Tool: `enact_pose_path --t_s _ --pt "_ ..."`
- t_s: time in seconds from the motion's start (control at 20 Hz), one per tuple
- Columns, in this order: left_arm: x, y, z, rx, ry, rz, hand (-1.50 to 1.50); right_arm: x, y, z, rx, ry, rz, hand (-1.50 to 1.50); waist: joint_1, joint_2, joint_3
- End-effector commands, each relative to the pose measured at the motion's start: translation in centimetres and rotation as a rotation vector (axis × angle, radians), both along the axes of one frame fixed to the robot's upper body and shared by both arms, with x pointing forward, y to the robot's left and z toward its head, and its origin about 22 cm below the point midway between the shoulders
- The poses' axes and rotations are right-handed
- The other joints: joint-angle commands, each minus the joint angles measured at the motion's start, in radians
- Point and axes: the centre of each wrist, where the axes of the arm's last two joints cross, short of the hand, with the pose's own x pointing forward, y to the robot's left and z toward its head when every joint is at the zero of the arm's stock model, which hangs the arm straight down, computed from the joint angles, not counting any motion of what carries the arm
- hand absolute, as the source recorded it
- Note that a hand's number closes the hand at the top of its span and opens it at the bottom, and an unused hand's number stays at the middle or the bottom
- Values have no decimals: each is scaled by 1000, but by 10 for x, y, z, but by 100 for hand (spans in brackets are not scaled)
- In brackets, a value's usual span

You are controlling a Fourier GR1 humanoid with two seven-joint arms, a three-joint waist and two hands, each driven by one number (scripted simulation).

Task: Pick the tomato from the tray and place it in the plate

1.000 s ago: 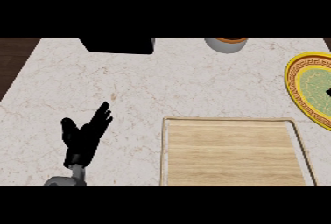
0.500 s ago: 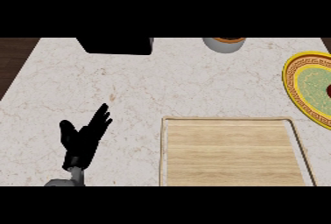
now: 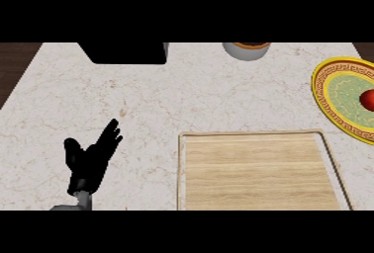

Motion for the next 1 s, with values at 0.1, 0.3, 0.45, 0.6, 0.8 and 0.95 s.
enact_pose_path --t_s 0.1,0.3,0.45,0.6,0.8,0.95 --pt "-6 -8 -4 9 33 -5 0 -29 -13 -13 40 -4 147 -150 -13 -4 -5" --pt "-2 6 -21 -4 47 31 0 -71 -23 -32 15 54 188 -150 -31 -8 -7" --pt "-7 -1 -9 9 31 30 0 -70 7 -60 -8 98 211 -150 -29 -10 -7" --pt "-10 14 -14 8 38 38 0 -85 4 -52 -38 132 218 -150 -34 -12 -8" --pt "-8 22 -4 -6 56 5 0 -102 24 -64 -13 159 205 -150 -31 -10 -8" --pt "2 23 5 10 43 36 0 -104 28 -46 -31 154 177 -150 -25 -8 -7"
